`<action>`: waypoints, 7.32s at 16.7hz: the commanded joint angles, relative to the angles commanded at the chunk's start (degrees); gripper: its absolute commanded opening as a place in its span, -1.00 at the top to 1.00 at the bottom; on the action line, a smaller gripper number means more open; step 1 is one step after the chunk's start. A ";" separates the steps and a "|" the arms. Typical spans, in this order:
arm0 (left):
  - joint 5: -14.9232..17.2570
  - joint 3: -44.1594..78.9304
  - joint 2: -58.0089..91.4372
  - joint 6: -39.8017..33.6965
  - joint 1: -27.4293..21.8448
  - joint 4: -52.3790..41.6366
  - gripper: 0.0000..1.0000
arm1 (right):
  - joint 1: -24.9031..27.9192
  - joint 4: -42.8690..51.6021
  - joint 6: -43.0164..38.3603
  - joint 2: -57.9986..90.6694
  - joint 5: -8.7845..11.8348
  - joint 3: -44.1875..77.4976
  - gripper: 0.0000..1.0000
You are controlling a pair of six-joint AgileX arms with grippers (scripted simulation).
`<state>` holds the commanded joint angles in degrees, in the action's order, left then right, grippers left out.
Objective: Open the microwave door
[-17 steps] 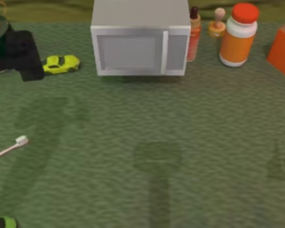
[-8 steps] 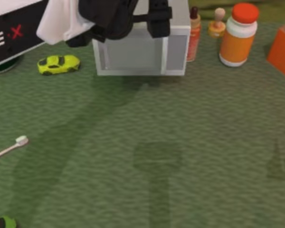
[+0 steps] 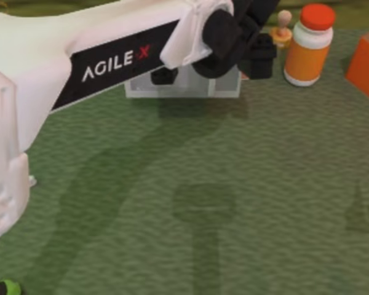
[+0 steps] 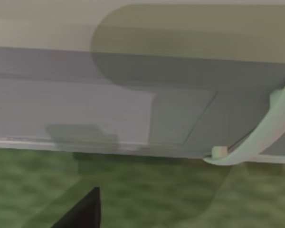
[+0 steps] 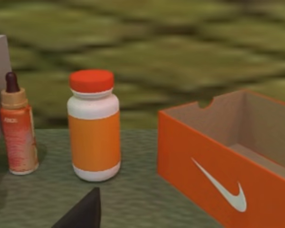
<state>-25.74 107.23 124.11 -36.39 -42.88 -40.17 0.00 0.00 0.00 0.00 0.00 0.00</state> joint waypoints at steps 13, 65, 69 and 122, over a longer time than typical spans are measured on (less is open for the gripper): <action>2.39 5.75 11.80 3.72 3.98 7.60 -1.00 | 0.00 0.00 0.00 0.00 0.00 0.00 -1.00; 1.16 -3.39 6.45 1.84 1.94 10.62 1.00 | 0.00 0.00 0.00 0.00 0.00 0.00 -1.00; 1.56 -3.31 6.88 1.57 1.57 10.75 1.00 | 0.00 0.00 0.00 0.00 0.00 0.00 -1.00; 4.70 -12.33 1.28 7.49 2.32 16.59 1.00 | 0.00 0.00 0.00 0.00 0.00 0.00 -1.00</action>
<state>-21.04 94.90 125.39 -28.90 -40.56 -23.58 0.00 0.00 0.00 0.00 0.00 0.00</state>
